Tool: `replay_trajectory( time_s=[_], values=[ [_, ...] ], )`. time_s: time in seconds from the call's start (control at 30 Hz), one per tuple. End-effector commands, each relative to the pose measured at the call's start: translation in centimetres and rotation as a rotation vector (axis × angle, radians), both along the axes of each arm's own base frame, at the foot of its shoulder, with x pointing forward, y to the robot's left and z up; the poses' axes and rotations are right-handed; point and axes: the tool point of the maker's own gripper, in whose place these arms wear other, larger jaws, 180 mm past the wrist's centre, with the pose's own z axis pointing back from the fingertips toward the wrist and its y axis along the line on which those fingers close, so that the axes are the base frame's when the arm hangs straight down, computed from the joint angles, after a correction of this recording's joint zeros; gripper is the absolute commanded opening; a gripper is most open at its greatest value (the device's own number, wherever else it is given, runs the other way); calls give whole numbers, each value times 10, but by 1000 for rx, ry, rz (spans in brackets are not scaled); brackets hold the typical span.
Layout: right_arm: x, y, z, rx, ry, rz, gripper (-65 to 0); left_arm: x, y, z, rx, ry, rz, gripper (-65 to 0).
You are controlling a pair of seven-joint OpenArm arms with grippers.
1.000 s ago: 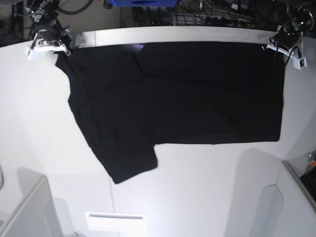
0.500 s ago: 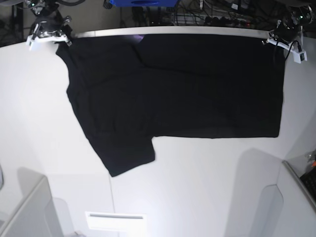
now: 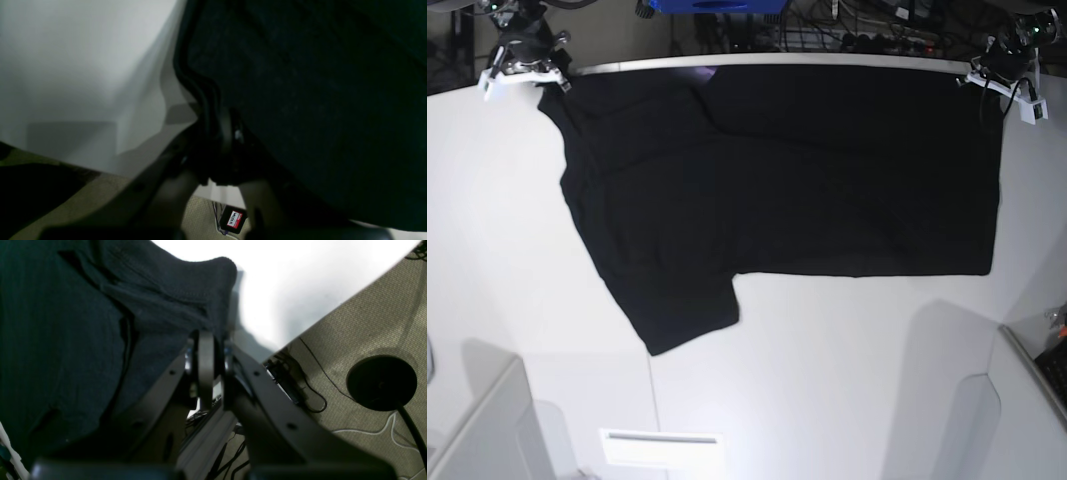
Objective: Fold the T-shirt properly
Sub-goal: 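Move both grippers down the shirt's sides toward the hem corners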
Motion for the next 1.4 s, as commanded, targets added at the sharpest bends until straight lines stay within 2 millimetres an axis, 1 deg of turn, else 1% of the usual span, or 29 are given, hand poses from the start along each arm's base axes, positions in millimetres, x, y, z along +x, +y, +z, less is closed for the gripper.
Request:
replay_trajectory(
  time_s=[0.0, 0.1, 0.13, 0.17, 0.2, 0.27, 0.3, 0.33, 0.4, 0.43, 0.47, 0.5, 0.53, 0.6, 0.7, 0.77, 0.8, 0.83, 0.87, 0.93, 1.0, 1.03, 1.07, 1.1, 1.17, 1.27, 1.33, 1.37],
  values=[
    [1, -6, 6, -26, -15, -1, -650, -11, 3, -2, 12, 49, 0, -650],
    [1, -6, 6, -26, -15, -1, -650, -10, 3, -2, 13, 48, -1, -650],
    [1, -6, 5, -25, -15, -2, -608, -10, 3, -2, 13, 48, -1, -650],
    [0, -6, 5, -25, -15, -3, -549, -10, 4, -2, 13, 47, 0, -650],
    [0, -6, 5, -26, -14, -3, -482, -12, 7, 0, 20, 45, 11, -589],
    [-3, -7, 6, -29, -12, -4, -389, -15, 17, 5, 37, 38, 39, -436],
    [-3, -6, 6, -29, -13, -5, -365, -18, 21, 6, 41, 35, 58, -351],
    [-3, -7, 6, -31, -15, -7, -362, -20, 24, 9, 47, 28, 74, -272],
    [-4, -9, 7, -33, -14, -15, -366, -20, 33, 18, 73, 6, 96, -163],
    [-5, -14, 8, -44, -16, -29, -365, -19, 35, 22, 83, -2, 99, -125],
    [-5, -18, 9, -51, -18, -40, -365, -19, 39, 27, 95, -11, 106, -102],
    [-5, -22, 11, -57, -22, -49, -365, -17, 41, 31, 106, -21, 107, -92],
    [-4, -27, 12, -67, -27, -61, -365, -16, 45, 37, 122, -30, 111, -95],
    [-3, -44, 19, -100, -43, -98, -360, -13, 53, 49, 153, -55, 121, -95],
    [8, -68, 31, -146, -85, -138, -357, -4, 69, 77, 217, -123, 150, -95],
    [26, -81, 43, -180, -125, -123, -357, 4, 75, 98, 267, -170, 154, -97],
    [35, -85, 48, -192, -145, -114, -357, 8, 77, 108, 289, -194, 152, -100],
    [46, -86, 53, -197, -167, -101, -357, 12, 78, 117, 306, -215, 148, -118],
    [58, -83, 56, -196, -189, -75, -357, 19, 77, 123, 315, -237, 143, -158],
    [83, -77, 65, -205, -228, -10, -357, 35, 80, 136, 340, -276, 122, -280],
    [115, -60, 73, -193, -281, 69, -357, 56, 78, 142, 345, -301, 77, -448],
    [131, -53, 78, -193, -305, 111, -357, 64, 75, 143, 345, -309, 53, -541],
    [145, -44, 81, -184, -325, 145, -357, 70, 73, 145, 346, -318, 37, -622],
    [159, -34, 82, -171, -341, 182, -357, 76, 71, 147, 346, -323, 19, -650],
    [190, -14, 85, -145, -372, 247, -357, 91, 65, 150, 343, -345, -16, -650],
    [224, 10, 85, -108, -394, 319, -363, 102, 58, 152, 342, -351, -55, -650],
    [239, 17, 89, -95, -410, 331, -365, 104, 58, 152, 342, -351, -62, -650],
    [246, 17, 88, -89, -412, 327, -365, 104, 58, 152, 342, -351, -62, -650]
  ],
)
